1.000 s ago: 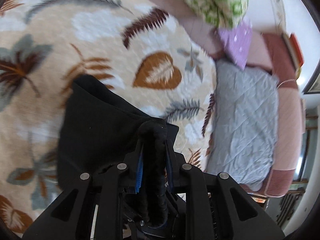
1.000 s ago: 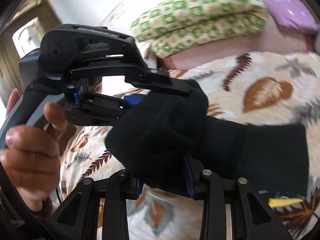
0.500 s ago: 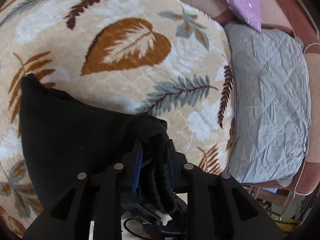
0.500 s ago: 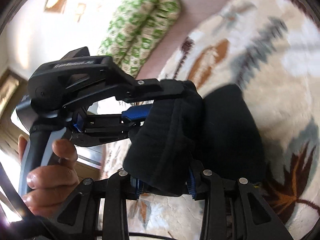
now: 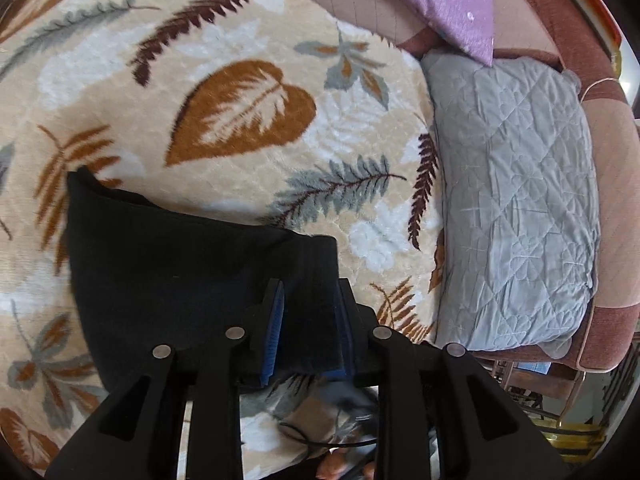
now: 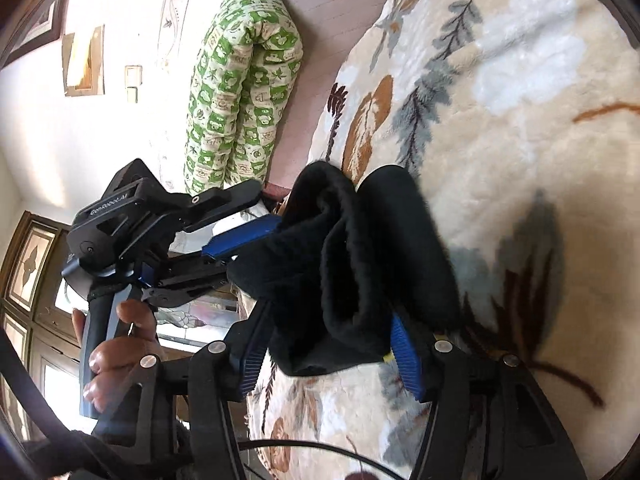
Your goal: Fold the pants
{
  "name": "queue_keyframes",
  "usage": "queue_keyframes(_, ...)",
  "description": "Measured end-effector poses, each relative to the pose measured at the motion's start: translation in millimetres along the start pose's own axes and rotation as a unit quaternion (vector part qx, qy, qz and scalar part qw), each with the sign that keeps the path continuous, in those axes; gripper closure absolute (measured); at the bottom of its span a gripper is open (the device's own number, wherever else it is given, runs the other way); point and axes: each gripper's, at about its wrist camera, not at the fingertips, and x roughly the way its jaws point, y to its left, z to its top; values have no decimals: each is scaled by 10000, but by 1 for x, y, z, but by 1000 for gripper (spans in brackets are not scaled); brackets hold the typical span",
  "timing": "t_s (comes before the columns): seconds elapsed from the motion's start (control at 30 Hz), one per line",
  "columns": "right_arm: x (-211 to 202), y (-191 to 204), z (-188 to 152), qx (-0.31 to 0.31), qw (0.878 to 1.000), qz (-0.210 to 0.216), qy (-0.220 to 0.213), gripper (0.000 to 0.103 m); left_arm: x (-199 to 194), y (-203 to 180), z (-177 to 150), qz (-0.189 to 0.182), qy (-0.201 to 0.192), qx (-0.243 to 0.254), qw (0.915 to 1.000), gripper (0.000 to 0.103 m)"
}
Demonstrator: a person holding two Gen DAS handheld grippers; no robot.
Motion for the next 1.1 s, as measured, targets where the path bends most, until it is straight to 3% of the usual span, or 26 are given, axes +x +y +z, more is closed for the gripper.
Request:
queue_keyframes(0.17, -40, 4, 6, 70, 9990, 51, -434, 34, -26, 29, -8, 78, -171, -55, 9998, 80)
queue_keyframes(0.27, -52, 14, 17, -81, 9985, -44, -535, 34, -36, 53, -21, 109, -262, -97, 9996, 70)
queue_keyframes(0.4, -35, 31, 29, -418, 9987, -263, -138, 33, -50, 95, -40, -67, -563, -311, 9979, 69)
queue_keyframes(0.5, -16, 45, 32, -777, 9957, -493, 145, 33, -46, 117, -49, -219, -463, -585, 9970, 66)
queue_keyframes(0.63, 11, 55, 38, -1042, 9902, -824, 434, 33, -34, 101, -59, -306, -314, -307, 9986, 66)
queue_keyframes(0.77, 20, 60, 47, -1181, 9867, -1015, 456, 33, -23, 72, -87, -641, -382, 9, 9972, 66)
queue_keyframes(0.87, 34, 54, 63, -998, 9853, -999, 965, 33, -3, 54, -113, -916, -373, -33, 9951, 66)
queue_keyframes(1.03, 44, 37, 85, -532, 9876, -670, 1318, 33, 31, 47, -129, -1080, -356, -592, 9917, 67)
queue_keyframes(1.1, 46, 32, 90, -457, 9872, -534, 1429, 33, 34, 54, -130, -1291, -557, -1048, 9845, 67)
